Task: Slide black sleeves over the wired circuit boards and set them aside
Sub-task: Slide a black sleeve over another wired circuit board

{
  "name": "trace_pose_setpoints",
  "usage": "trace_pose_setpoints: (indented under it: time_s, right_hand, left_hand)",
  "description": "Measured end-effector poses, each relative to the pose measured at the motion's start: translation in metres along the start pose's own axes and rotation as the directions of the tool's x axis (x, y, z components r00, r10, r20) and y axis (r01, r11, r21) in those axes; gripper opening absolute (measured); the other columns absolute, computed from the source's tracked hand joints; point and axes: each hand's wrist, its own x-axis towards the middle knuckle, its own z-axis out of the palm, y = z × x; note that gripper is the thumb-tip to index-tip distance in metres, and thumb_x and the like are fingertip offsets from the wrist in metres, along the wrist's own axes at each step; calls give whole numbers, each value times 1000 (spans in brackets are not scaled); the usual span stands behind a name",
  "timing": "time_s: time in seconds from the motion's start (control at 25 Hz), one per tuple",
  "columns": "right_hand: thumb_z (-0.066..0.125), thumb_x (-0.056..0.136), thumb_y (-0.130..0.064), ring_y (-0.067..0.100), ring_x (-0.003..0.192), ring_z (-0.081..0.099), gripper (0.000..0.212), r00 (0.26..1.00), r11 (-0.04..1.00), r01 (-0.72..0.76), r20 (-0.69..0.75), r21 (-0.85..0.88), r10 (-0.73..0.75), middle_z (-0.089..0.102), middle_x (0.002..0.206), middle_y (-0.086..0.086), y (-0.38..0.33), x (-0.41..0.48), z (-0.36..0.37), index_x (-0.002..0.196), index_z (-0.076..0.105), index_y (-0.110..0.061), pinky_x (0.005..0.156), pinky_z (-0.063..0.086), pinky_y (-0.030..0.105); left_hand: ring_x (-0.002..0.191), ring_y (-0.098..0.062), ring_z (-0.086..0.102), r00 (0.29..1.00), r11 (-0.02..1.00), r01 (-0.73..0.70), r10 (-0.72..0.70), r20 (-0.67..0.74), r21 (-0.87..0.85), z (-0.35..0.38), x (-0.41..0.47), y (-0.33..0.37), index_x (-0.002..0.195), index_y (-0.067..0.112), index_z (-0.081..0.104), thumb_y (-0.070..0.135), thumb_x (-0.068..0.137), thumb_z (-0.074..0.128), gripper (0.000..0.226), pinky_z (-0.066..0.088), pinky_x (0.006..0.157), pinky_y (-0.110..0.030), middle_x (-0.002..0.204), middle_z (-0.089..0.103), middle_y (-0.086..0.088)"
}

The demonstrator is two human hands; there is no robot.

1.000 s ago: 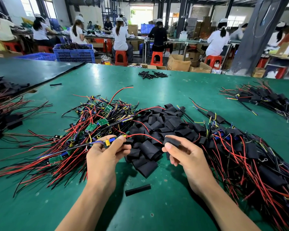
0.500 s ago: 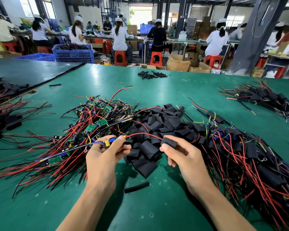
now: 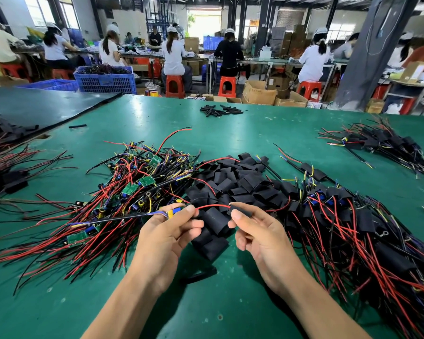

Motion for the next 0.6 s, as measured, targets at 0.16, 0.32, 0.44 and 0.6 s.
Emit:
trace_pose_setpoints:
  time_s: [0.16,0.32,0.44,0.6]
  right_hand:
    - [83,60,-29,9,47,44,29,997,993,-31,-64,110,38,67,73,5,0,2,1,87,80,-19,49,38,17]
    - [79,66,-27,7,47,44,16,993,990,-64,-95,122,76,65,71,2,-1,3,0,81,80,-22,48,37,16]
    - [79,66,-30,8,47,44,15,991,992,-74,-106,98,84,64,71,0,-1,2,0,80,79,-24,50,37,16]
    - [79,64,-30,8,48,45,18,992,991,-71,-98,111,82,64,71,0,-4,2,-1,81,80,-24,50,38,17]
  left_hand:
    - [54,-10,66,995,995,83,-79,63,-60,1,-1,4,72,18,73,13,70,73,5,54,50,-18,77,72,-6]
    - [64,-16,71,987,989,128,-119,108,-76,3,-4,2,76,18,66,13,62,77,19,57,55,-22,91,75,-10]
    - [74,-20,75,984,984,136,-121,127,-112,2,-4,0,80,17,61,9,63,75,24,59,60,-23,101,76,-15]
    - [83,-24,76,987,985,110,-92,133,-136,3,-2,1,71,16,68,8,63,75,13,60,66,-25,97,75,-17]
